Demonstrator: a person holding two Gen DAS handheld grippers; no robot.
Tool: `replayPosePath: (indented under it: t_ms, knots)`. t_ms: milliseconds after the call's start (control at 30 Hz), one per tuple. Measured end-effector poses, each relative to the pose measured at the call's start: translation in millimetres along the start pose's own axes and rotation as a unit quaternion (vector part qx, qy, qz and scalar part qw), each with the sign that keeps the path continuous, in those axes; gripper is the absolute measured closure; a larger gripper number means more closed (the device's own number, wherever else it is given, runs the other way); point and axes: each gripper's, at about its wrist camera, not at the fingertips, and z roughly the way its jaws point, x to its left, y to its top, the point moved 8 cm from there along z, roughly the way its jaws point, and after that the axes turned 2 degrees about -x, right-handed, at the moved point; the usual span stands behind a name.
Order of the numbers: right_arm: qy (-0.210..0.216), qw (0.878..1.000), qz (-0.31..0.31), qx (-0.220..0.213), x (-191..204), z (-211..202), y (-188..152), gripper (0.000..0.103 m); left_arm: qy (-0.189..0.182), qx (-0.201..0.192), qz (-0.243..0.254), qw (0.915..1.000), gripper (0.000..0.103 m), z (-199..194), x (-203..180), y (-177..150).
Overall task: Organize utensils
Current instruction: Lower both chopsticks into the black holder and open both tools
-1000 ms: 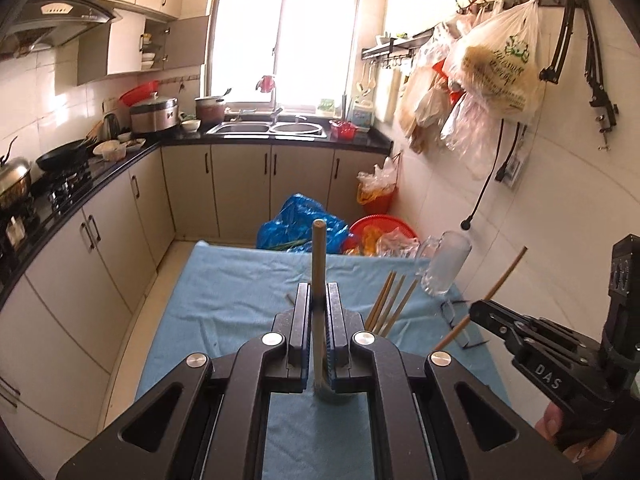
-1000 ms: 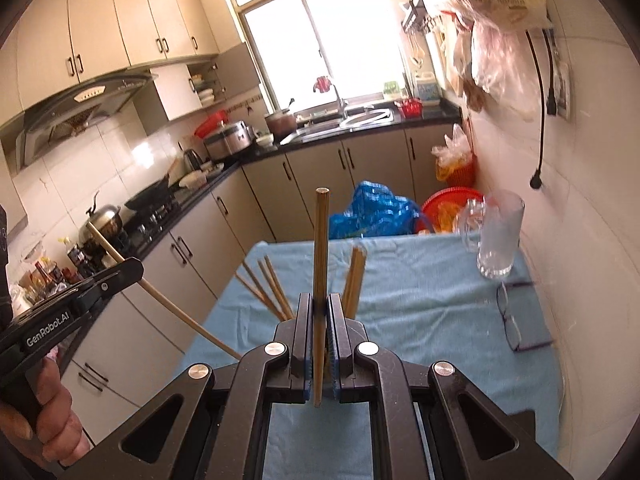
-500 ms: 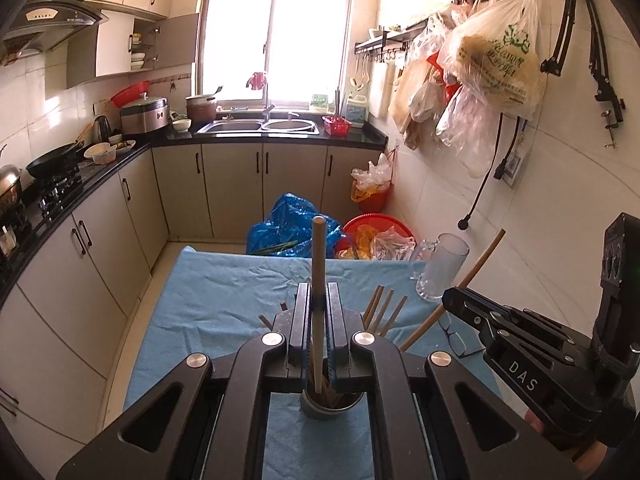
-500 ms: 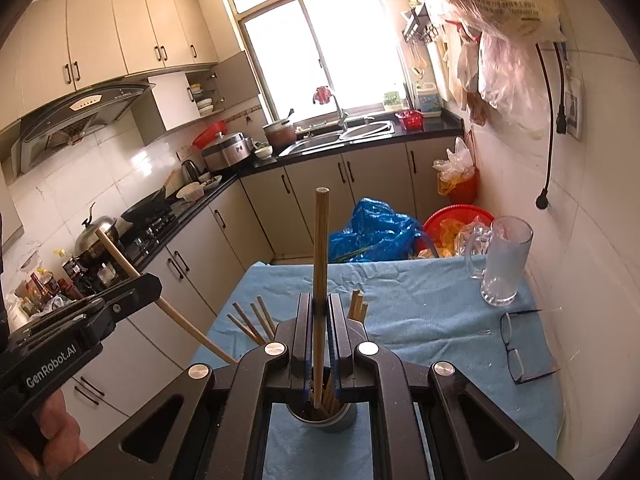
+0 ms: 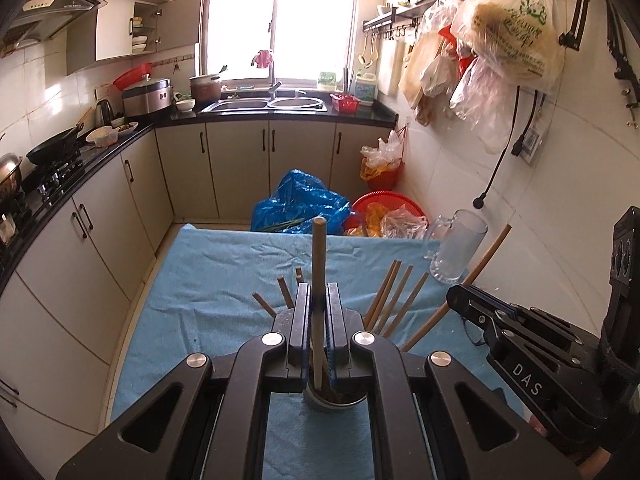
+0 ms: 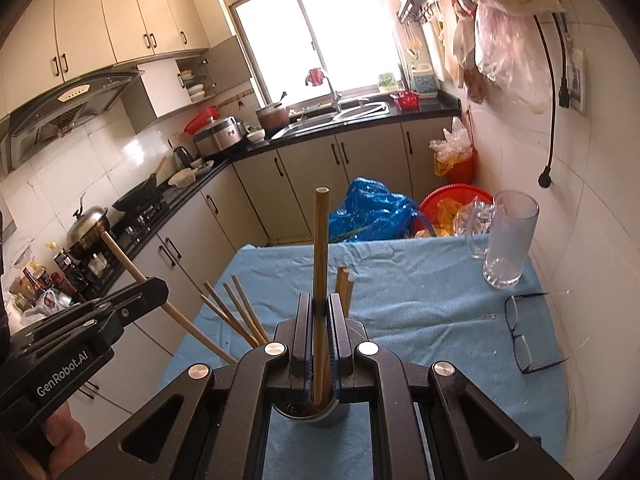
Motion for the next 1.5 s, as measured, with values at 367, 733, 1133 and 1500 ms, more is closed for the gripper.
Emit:
replayPosePath:
  t_ms: [367, 733, 1133, 1500]
  knots:
    - [-0.006, 1.000, 0.007, 0.023, -17, 23, -16, 0.096, 0.016, 0.016, 0.007, 0.9997, 0.097, 20, 3, -12]
    - [-0.001, 0.999, 0.012, 0.040, -22, 38, -26, 0.096, 0.021, 0.026, 0.002, 0.9994, 0.097, 31, 6, -19]
    - [-0.002, 0.999, 0.015, 0.051, -22, 46, -32, 0.096, 0.021, 0.030, -0.002, 0.9993, 0.096, 37, 11, -22]
    - [-0.003, 0.998, 0.014, 0.055, -22, 50, -35, 0.096, 0.020, 0.033, -0.003, 0.9993, 0.096, 41, 14, -25]
